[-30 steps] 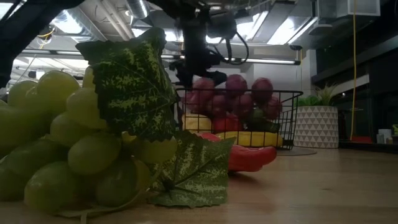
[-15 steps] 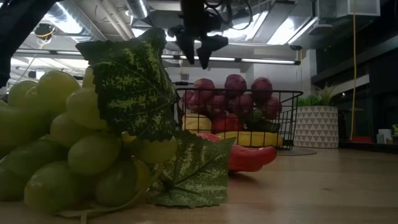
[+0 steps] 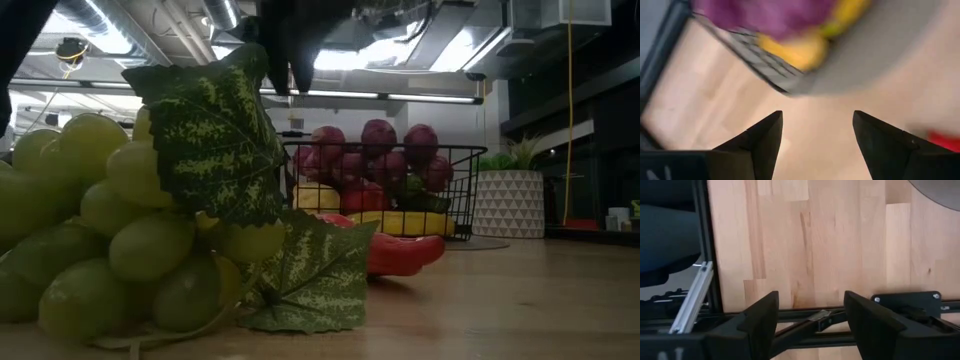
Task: Build produce basket
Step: Put the green grapes into the black wire basket
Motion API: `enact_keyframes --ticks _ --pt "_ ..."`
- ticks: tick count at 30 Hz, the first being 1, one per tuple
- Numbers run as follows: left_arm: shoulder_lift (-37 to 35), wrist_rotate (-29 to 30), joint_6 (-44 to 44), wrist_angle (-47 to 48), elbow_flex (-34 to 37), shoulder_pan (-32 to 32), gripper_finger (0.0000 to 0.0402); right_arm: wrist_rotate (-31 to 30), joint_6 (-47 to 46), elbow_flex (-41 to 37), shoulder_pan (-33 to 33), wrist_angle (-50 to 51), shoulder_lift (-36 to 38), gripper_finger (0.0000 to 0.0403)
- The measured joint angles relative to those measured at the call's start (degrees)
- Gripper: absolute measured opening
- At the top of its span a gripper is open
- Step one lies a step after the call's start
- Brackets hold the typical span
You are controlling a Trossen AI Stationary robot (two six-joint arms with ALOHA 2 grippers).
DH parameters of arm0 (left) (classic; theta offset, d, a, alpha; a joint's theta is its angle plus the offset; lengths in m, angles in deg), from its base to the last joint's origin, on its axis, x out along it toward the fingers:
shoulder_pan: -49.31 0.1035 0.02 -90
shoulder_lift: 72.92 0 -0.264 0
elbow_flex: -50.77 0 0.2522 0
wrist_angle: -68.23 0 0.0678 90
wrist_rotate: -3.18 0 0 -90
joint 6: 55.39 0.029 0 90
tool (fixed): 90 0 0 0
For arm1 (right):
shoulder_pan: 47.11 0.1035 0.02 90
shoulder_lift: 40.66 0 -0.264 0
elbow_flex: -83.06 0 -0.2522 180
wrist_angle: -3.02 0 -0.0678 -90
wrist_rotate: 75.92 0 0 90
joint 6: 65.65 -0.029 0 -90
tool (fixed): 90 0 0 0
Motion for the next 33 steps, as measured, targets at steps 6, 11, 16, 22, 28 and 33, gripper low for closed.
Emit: enact_keyframes --ticks 6,11,16,22,28,33 --pt "0.5 -5.8 0.2 -2.9 0.3 -8.0 0.0238 0.0 0.0 0.0 0.0 -0.9 0.0 0.0227" --pt "0.8 -11.2 5.3 -8.9 4.2 -13.0 0.0238 -1.4 0.0 0.0 0.0 -1.5 0.0 0.0227" --pt "1.0 -28.4 -1.0 -8.5 9.0 -17.3 0.0238 -1.5 0.0 0.0 0.0 -1.7 0.0 0.0227" --pt "0.8 -36.6 -18.5 -13.3 15.8 -23.4 0.0238 -1.5 0.0 0.0 0.0 -1.9 0.0 0.0227" --pt "0.9 -35.5 -30.9 -29.9 26.6 -26.1 0.0238 -1.1 0.0 0.0 0.0 -2.3 0.0 0.0227" --pt "0.9 -23.1 -25.8 -37.2 30.0 -22.3 0.0237 -0.2 0.1 0.0 0.0 -2.3 0.0 0.0227"
